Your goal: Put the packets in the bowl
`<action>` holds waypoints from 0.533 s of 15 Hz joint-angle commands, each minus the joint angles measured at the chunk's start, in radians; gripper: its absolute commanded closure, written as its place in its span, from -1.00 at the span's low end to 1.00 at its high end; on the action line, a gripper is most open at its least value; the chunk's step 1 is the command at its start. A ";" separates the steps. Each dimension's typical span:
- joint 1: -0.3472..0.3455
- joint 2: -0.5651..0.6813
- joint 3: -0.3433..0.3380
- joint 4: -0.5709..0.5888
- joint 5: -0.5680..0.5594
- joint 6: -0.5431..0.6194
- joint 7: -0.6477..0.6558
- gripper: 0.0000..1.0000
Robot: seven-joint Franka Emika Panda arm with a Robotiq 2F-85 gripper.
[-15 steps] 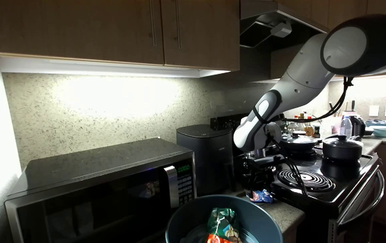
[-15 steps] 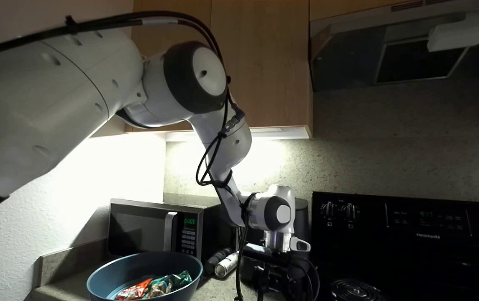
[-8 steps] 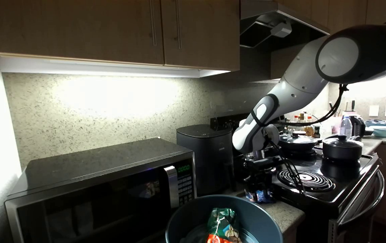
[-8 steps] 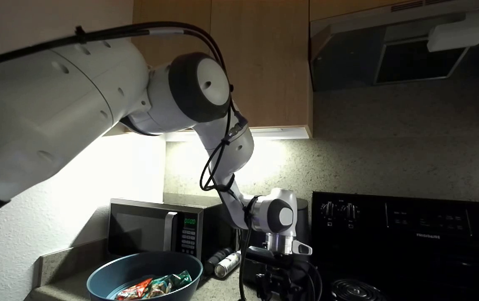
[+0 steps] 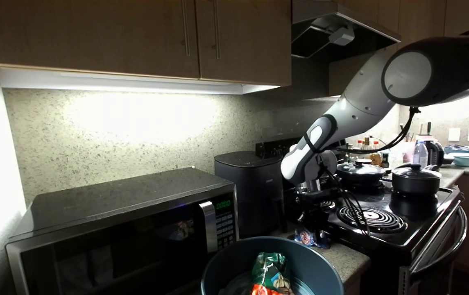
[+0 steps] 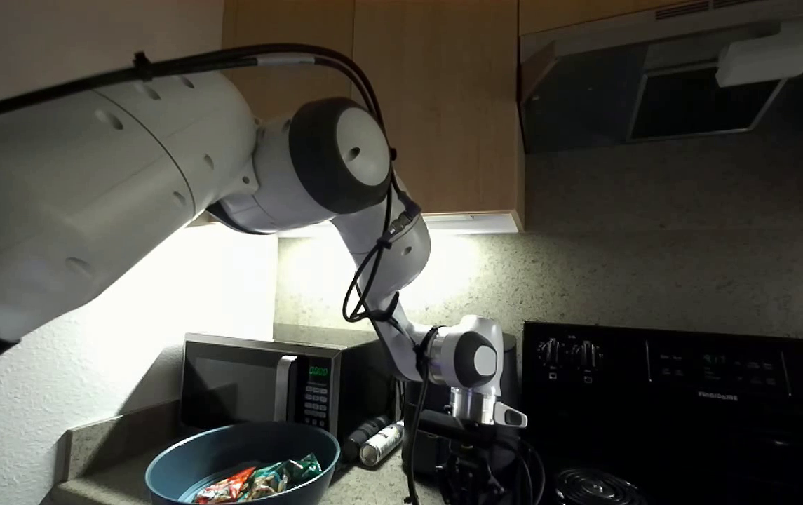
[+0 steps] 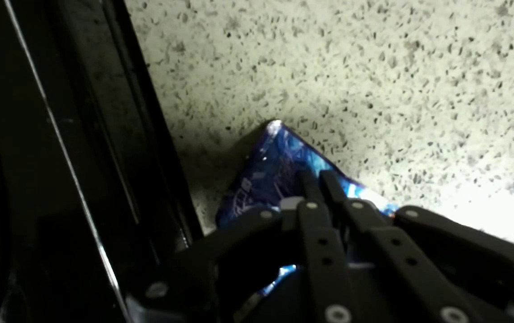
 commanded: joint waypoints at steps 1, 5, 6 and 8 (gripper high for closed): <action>-0.027 0.017 0.025 0.033 0.001 -0.035 -0.011 1.00; -0.008 0.001 0.013 0.020 -0.015 -0.025 0.019 0.39; -0.015 0.008 0.017 0.021 -0.010 -0.016 0.005 0.84; -0.017 0.008 0.021 0.022 -0.007 -0.015 0.000 0.09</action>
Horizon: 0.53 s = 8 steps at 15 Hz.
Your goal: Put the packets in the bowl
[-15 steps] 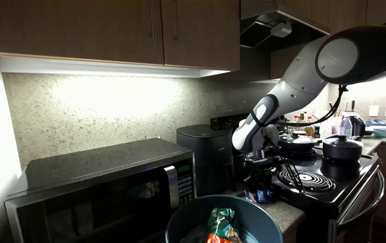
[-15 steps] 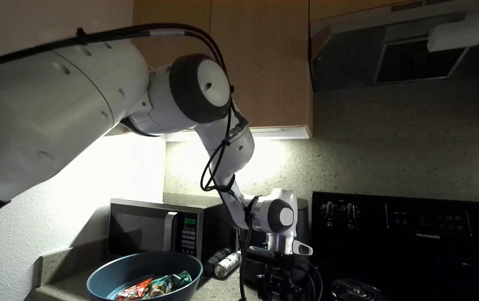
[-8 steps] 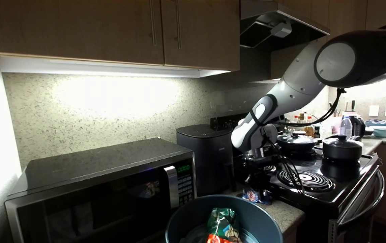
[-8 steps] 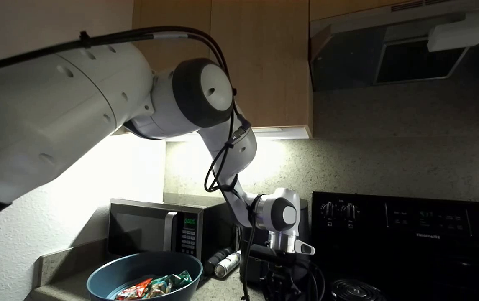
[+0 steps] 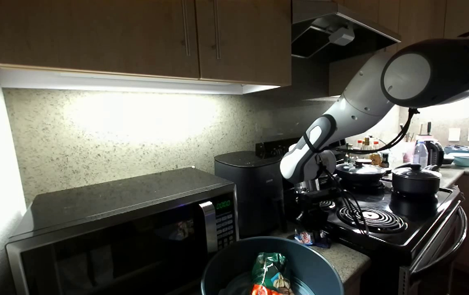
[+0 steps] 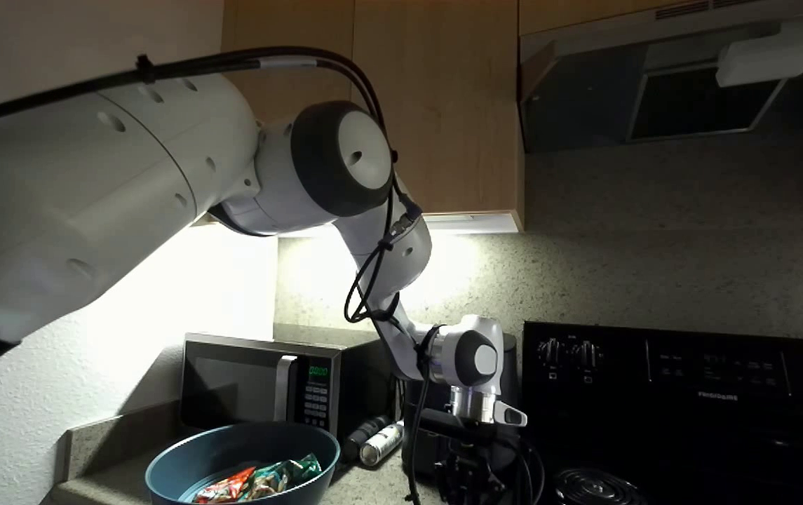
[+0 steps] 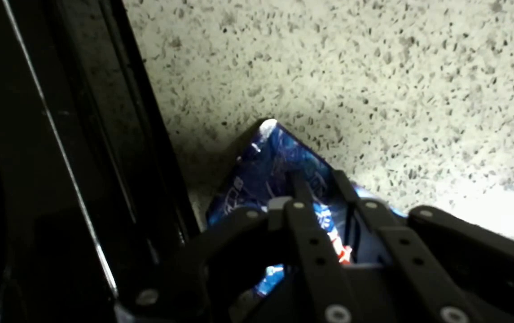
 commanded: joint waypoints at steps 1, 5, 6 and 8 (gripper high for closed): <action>-0.014 0.005 0.016 0.010 -0.004 -0.003 0.005 -0.01; -0.021 0.050 0.017 0.056 0.001 -0.028 0.012 -0.53; -0.021 0.062 0.016 0.067 -0.001 -0.035 0.012 -0.67; -0.023 0.077 0.017 0.089 -0.002 -0.052 0.008 0.10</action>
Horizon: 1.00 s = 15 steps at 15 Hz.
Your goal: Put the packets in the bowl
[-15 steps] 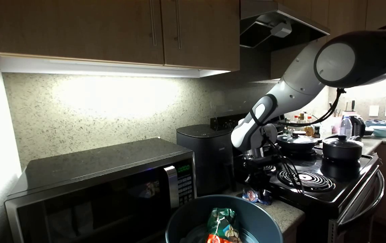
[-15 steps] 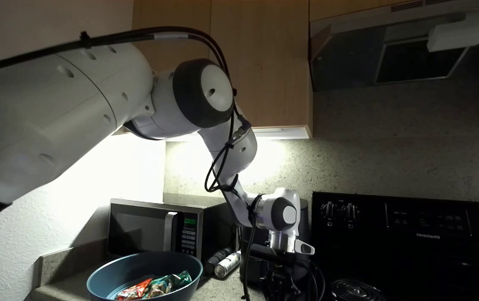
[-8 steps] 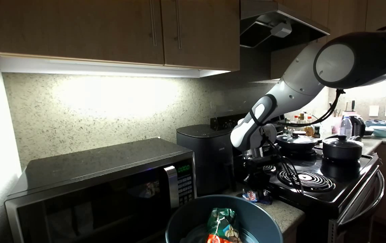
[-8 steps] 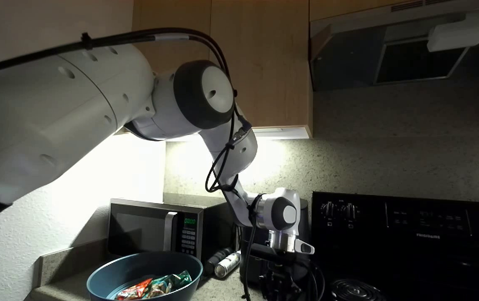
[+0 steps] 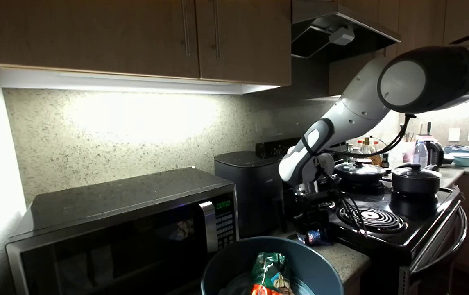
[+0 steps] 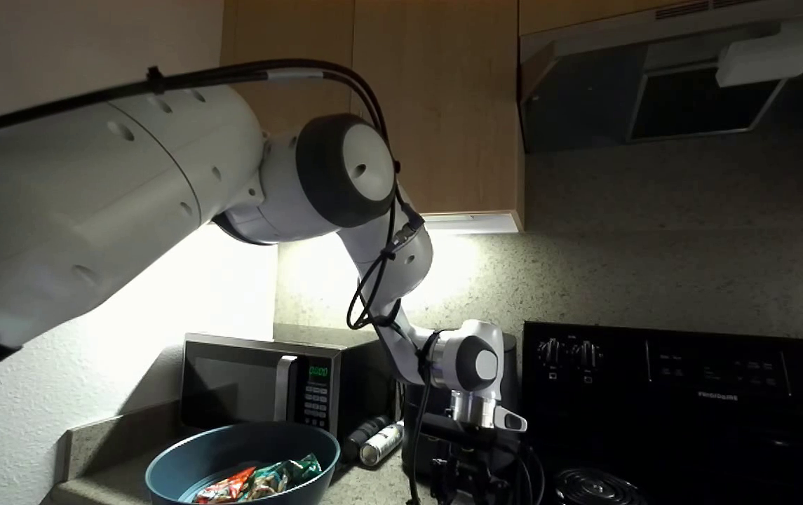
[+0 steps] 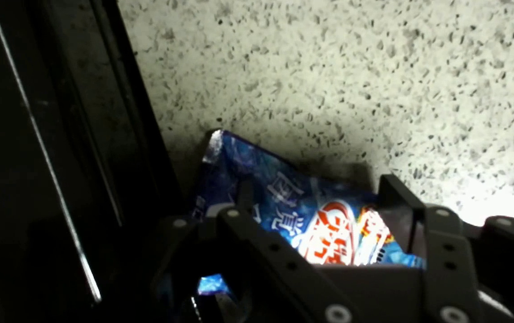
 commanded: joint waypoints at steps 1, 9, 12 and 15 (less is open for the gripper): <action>-0.021 0.045 0.014 0.057 -0.002 -0.041 0.006 -0.01; -0.035 0.051 0.019 0.089 0.007 -0.072 0.002 0.89; -0.039 0.051 0.023 0.093 0.012 -0.075 0.000 0.99; -0.024 0.007 0.016 0.054 0.008 -0.073 0.025 0.93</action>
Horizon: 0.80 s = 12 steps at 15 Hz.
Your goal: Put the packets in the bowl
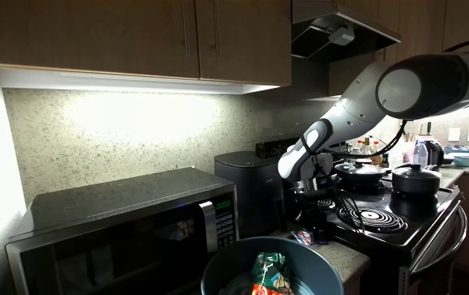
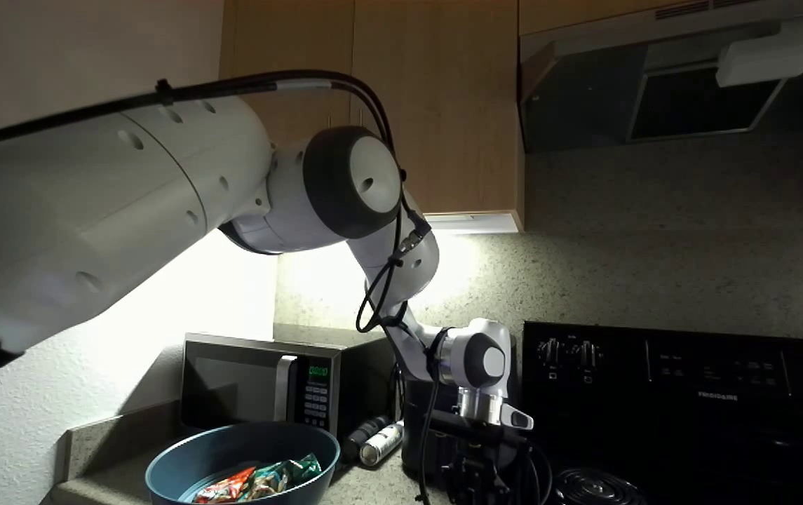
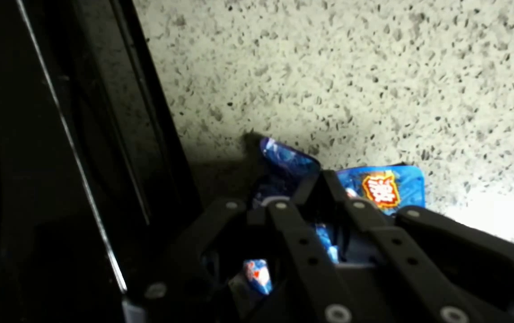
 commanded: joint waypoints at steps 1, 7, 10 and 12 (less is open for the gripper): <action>-0.001 -0.057 0.013 -0.051 0.002 -0.003 0.022 0.94; 0.022 -0.275 0.035 -0.243 0.005 -0.023 0.000 0.93; 0.037 -0.378 0.043 -0.333 -0.002 -0.080 0.004 0.93; 0.046 -0.434 0.055 -0.375 0.001 -0.123 -0.010 0.93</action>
